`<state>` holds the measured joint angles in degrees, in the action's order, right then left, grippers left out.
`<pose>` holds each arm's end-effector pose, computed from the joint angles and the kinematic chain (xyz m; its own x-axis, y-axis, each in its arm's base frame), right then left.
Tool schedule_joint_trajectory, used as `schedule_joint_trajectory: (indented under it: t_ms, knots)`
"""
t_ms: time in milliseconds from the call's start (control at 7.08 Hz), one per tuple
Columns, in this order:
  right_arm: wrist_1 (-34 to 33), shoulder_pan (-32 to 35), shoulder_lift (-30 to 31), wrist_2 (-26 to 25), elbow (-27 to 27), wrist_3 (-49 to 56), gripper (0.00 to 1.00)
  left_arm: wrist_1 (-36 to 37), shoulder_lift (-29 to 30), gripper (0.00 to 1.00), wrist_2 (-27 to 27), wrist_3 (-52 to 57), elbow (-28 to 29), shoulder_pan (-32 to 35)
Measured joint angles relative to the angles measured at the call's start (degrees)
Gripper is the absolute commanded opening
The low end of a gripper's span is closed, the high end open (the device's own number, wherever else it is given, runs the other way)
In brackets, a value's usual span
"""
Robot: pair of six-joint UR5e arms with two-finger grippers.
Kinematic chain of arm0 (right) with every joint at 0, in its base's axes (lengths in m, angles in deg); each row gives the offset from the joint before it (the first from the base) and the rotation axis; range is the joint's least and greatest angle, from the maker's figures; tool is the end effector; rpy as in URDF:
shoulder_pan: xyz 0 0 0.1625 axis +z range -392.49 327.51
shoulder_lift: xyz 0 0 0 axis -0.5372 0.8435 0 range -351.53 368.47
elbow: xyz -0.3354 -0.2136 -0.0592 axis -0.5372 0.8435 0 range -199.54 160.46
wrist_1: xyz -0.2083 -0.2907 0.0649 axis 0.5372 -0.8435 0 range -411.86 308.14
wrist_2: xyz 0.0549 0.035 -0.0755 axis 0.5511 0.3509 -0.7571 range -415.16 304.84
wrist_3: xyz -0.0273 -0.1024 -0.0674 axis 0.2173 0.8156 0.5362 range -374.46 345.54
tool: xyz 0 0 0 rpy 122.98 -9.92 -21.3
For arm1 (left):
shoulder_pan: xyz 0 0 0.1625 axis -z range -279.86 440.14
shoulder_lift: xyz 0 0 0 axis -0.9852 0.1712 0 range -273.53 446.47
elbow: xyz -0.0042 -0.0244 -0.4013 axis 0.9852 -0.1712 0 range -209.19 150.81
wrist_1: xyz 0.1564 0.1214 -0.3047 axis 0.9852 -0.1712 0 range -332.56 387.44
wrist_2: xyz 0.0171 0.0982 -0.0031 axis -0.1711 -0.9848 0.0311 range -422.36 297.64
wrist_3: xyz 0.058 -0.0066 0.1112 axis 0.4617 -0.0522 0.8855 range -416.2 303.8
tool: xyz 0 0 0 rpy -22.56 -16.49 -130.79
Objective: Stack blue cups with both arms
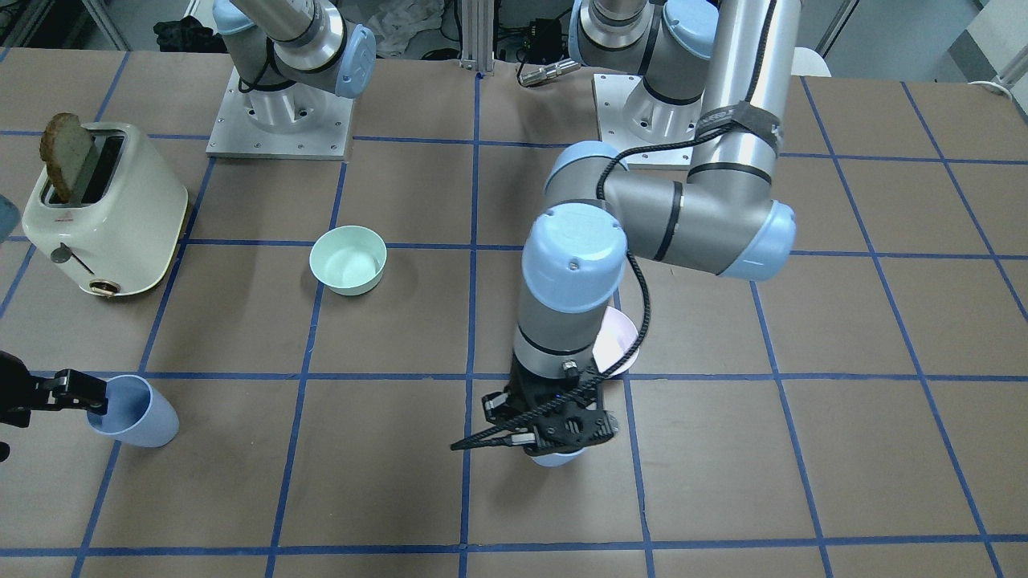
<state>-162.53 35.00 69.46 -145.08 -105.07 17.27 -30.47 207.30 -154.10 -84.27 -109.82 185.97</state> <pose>-0.1039 -0.5995 0.2416 -0.9866 -0.1592 -0.0368 -0.1611 0.9853 0.0567 -0.2997 -0.5821 0.2791 -0.9760 -0.2093 0.0606 -0.2168 0.9601 -0.1768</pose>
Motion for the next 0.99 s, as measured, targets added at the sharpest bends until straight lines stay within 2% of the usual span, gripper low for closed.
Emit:
schedule_joint_trajectory:
  t_ms: [141,283,424,707,848,989]
  knots:
    - [0.0,0.0,-0.2,0.0,-0.3,0.0,0.90,0.9,0.6,0.00,-0.2,-3.3,0.1,2.4]
    - [0.0,0.0,-0.5,0.1,-0.7,0.1,0.67,2.9,1.8,0.00,-0.3,-5.9,0.2,3.7]
    - [0.1,0.0,-0.6,0.0,-0.9,0.1,0.54,5.7,3.4,0.00,-0.3,-7.2,0.5,4.3]
    - [1.4,-0.3,-0.8,-0.1,-1.0,0.2,0.00,9.2,6.6,0.00,-0.3,-7.9,3.2,5.0]
    - [2.6,-0.5,-0.8,-0.2,-1.0,0.2,0.00,9.8,7.8,0.01,-0.4,-7.8,4.4,5.1]
    - [4.5,-0.8,-0.7,-0.2,-0.9,0.2,0.00,10.0,8.4,0.99,-0.4,-7.5,5.2,5.1]
